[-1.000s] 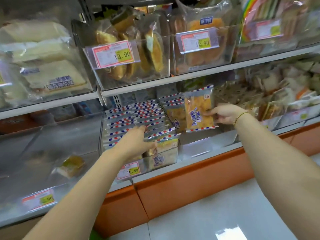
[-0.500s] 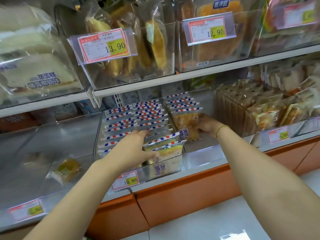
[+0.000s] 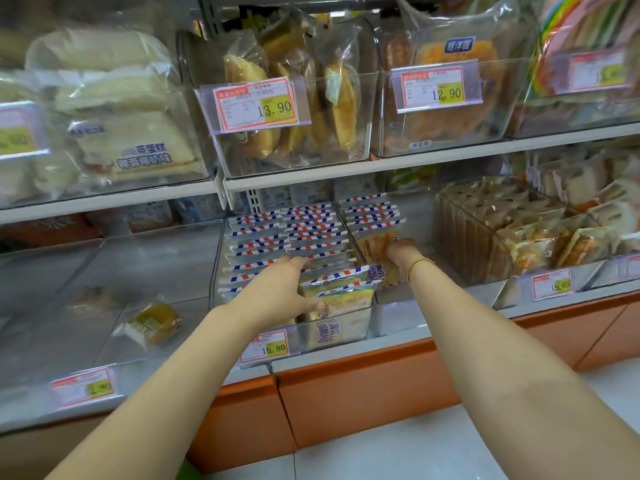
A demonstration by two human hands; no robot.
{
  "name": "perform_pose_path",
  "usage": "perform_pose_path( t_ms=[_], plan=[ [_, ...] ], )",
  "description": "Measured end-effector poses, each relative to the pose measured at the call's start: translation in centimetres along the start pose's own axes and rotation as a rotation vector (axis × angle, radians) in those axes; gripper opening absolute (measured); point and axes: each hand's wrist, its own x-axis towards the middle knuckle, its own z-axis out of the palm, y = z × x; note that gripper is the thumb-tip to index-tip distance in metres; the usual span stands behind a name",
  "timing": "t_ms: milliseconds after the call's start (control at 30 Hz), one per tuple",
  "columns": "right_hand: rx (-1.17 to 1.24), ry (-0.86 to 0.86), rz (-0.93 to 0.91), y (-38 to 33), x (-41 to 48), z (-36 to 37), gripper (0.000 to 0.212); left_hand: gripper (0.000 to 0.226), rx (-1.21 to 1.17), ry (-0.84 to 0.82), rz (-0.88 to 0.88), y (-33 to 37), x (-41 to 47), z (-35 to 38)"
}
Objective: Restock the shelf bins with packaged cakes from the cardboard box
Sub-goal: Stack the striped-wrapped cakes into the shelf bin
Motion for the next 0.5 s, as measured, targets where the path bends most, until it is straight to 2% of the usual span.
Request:
perform_pose_path(
  t_ms=[100,200,333,400,500],
  plan=[
    [-0.076,0.040,-0.008,-0.5,-0.9,-0.4,0.038,0.073,-0.016,0.017,-0.005,-0.5,-0.9,-0.7],
    [-0.119,0.054,-0.094,-1.6,-2.5,-1.3,0.037,0.065,-0.042,0.056,-0.016,-1.5,-2.4,-1.7],
    [-0.175,0.223,-0.213,-3.6,-7.7,-4.3,0.042,0.051,-0.095,0.145,-0.041,-4.0,-6.0,-3.4],
    [-0.289,0.164,-0.339,-5.0,-11.7,-4.7,0.039,0.037,-0.158,0.185,-0.030,-5.5,-8.3,-4.2],
    [-0.407,-0.099,-0.528,-8.2,-18.9,-2.1,0.041,0.013,-0.156,0.211,0.010,-7.8,-12.5,-4.9]
  ],
)
